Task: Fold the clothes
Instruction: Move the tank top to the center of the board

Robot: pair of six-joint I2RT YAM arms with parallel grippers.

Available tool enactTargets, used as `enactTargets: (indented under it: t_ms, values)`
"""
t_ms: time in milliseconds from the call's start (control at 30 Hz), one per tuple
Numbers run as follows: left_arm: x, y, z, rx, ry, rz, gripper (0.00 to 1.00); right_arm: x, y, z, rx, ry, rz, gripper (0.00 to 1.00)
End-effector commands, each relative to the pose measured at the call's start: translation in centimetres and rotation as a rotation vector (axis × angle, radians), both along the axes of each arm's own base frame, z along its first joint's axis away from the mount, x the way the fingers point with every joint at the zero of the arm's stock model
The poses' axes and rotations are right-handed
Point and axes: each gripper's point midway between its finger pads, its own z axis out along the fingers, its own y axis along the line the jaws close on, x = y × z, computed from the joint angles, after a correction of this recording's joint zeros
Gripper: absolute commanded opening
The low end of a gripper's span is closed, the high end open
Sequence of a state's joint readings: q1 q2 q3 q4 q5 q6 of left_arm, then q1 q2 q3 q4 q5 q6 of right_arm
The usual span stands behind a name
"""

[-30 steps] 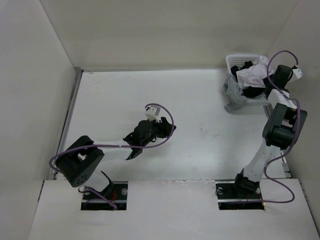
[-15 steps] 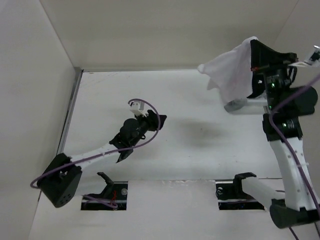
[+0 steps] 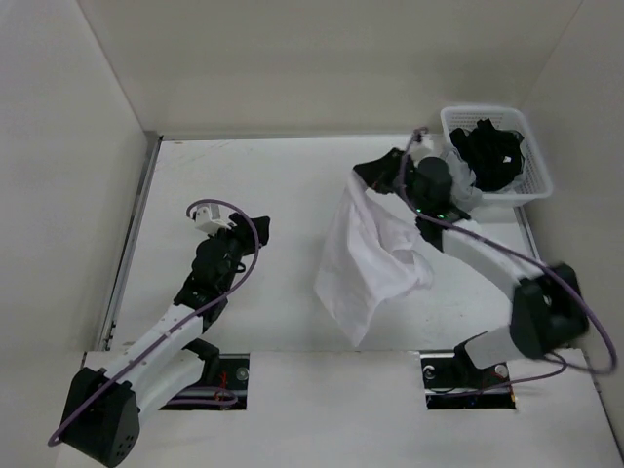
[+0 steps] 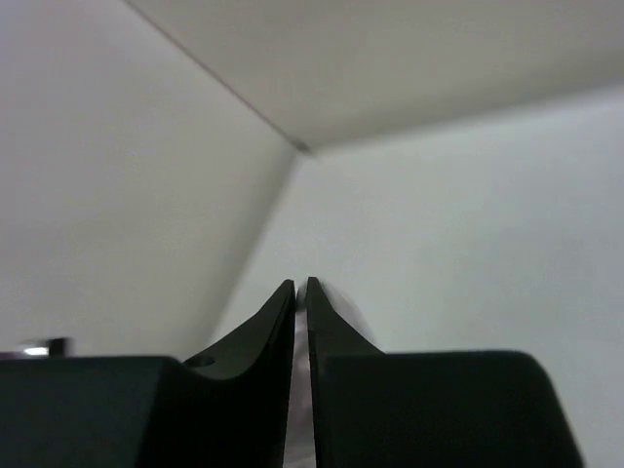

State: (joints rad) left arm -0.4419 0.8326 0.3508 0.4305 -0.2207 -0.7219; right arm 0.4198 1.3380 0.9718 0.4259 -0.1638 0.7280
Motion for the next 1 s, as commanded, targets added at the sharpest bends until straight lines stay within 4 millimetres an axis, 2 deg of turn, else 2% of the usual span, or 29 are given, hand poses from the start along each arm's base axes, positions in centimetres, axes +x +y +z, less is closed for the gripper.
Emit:
enactTargets:
  t_ms: [0,67,133,167,233,267,300,367,400,433,500,533,600,700,767,867,967]
  values:
    - [-0.2,0.2,-4.1,0.008,0.122,-0.011,0.49,4.9,2.9,-6.3,0.005,0.162,0.083,0.18]
    - [-0.2,-0.2,-5.2,0.033,0.152,-0.024,0.49,7.9,2.9,-6.9,-0.002,0.202,0.063,0.32]
    - [-0.3,-0.9,-6.1,0.062,0.174,-0.049,0.49,8.6,2.2,-5.9,-0.029,0.17,0.017,0.45]
    - [-0.5,-1.4,-6.6,0.079,0.184,-0.065,0.49,8.1,2.0,-5.7,-0.054,0.147,-0.007,0.51]
    - [-1.0,-2.6,-7.8,0.129,0.208,-0.108,0.47,6.3,1.4,-6.7,-0.122,0.137,-0.061,0.56]
    - [-1.3,-3.4,-8.4,0.154,0.219,-0.135,0.46,5.0,0.9,-7.9,-0.161,0.147,-0.093,0.56]
    - [-1.7,-4.3,-9.0,0.182,0.228,-0.168,0.45,3.6,0.2,-9.1,-0.2,0.158,-0.123,0.49]
    - [-2.7,-6.6,-9.7,0.239,0.234,-0.248,0.41,0.7,-1.4,-12.0,-0.252,0.205,-0.181,0.21]
    - [-3.4,-7.8,-10.1,0.269,0.235,-0.292,0.38,-0.9,-2.2,-13.5,-0.268,0.237,-0.206,0.11]
    - [-4.2,-9.1,-10.4,0.299,0.233,-0.338,0.36,-2.4,-3.0,-15.0,-0.283,0.274,-0.229,0.06]
    - [-6.0,-11.3,-11.1,0.349,0.234,-0.411,0.33,-5.5,-4.7,-18.1,-0.311,0.356,-0.28,0.05]
    - [-6.8,-12.0,-11.4,0.375,0.237,-0.435,0.32,-7.1,-5.3,-19.4,-0.325,0.393,-0.3,0.07]
    - [-7.4,-11.8,-12.3,0.411,0.26,-0.417,0.32,-9.9,-5.8,-21.2,-0.333,0.45,-0.31,0.15]
    - [-7.3,-9.5,-13.4,0.422,0.322,-0.308,0.43,-14.1,-4.7,-22.8,-0.344,0.526,-0.256,0.34]
    - [-7.1,-8.9,-13.6,0.398,0.336,-0.281,0.48,-16.2,-3.4,-23.6,-0.367,0.564,-0.201,0.44]
    - [-7.1,-9.3,-14.0,0.392,0.359,-0.29,0.52,-17.8,-2.6,-24.9,-0.435,0.602,-0.175,0.54]
    - [-6.5,-10.6,-14.2,0.364,0.364,-0.315,0.53,-18.0,-2.5,-26.3,-0.475,0.64,-0.178,0.56]
